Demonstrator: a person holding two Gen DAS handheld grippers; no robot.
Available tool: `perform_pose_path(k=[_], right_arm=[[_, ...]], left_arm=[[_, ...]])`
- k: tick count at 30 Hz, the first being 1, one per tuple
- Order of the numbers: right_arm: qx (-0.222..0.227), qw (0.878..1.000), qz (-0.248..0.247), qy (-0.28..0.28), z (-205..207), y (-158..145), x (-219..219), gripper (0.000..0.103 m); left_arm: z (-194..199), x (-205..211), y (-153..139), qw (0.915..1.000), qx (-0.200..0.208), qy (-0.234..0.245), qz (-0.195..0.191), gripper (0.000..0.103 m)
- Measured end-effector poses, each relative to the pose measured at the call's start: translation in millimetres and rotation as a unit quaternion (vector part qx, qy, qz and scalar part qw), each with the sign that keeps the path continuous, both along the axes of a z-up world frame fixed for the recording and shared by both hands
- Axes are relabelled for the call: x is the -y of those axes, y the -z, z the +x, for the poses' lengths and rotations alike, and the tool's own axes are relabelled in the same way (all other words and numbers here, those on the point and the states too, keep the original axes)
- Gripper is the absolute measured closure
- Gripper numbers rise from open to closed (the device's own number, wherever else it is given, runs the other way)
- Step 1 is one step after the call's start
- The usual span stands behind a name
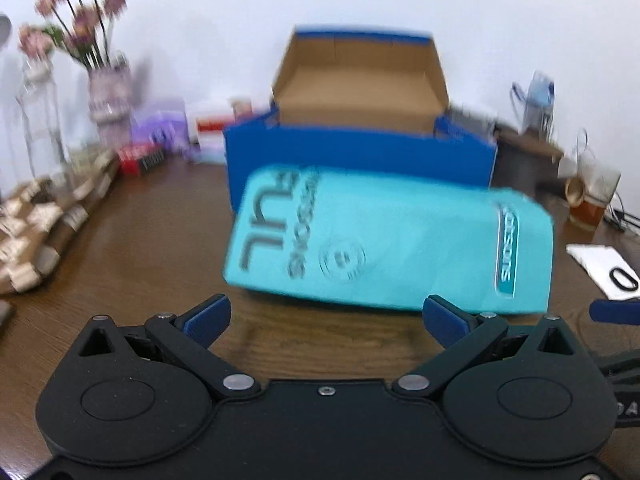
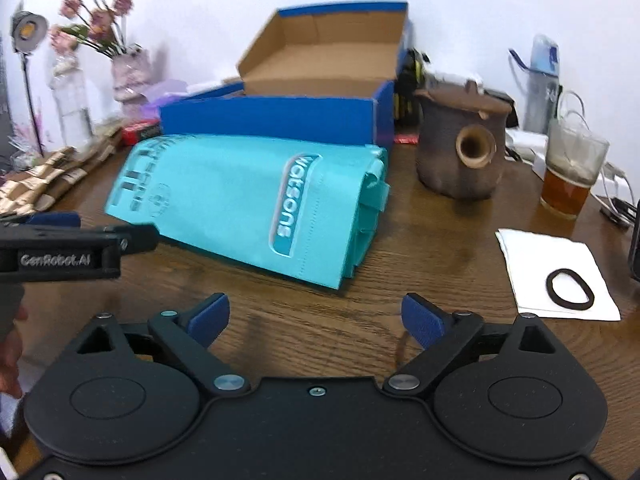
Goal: Fold shopping bag
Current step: 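Close the right gripper on the edge of the teal bag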
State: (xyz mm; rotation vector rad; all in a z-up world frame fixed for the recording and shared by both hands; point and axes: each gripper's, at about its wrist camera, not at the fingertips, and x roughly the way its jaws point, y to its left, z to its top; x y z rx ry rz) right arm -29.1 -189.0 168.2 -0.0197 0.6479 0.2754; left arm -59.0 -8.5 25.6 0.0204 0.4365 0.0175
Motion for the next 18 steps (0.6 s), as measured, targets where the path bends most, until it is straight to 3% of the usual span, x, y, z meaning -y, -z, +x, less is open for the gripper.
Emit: perform_pose_path(k=[4,12,18], right_arm=[[0.013,0.999,0.041,-0.005,-1,-5,7,0.009],[-0.002,0.997,0.077,0.002,32,-4,11,0.024],[-0.021,0.996,0.086,-0.004,50,3,9,0.041]], left_arm=[[12,-4,-1,0.9999,-0.008,0.007,0.005,0.0],[50,-22,0,0.9988,-0.038,0.026,-0.016,0.0],[70,-38,3,0.9968,-0.062,0.03,-0.04,0.004]])
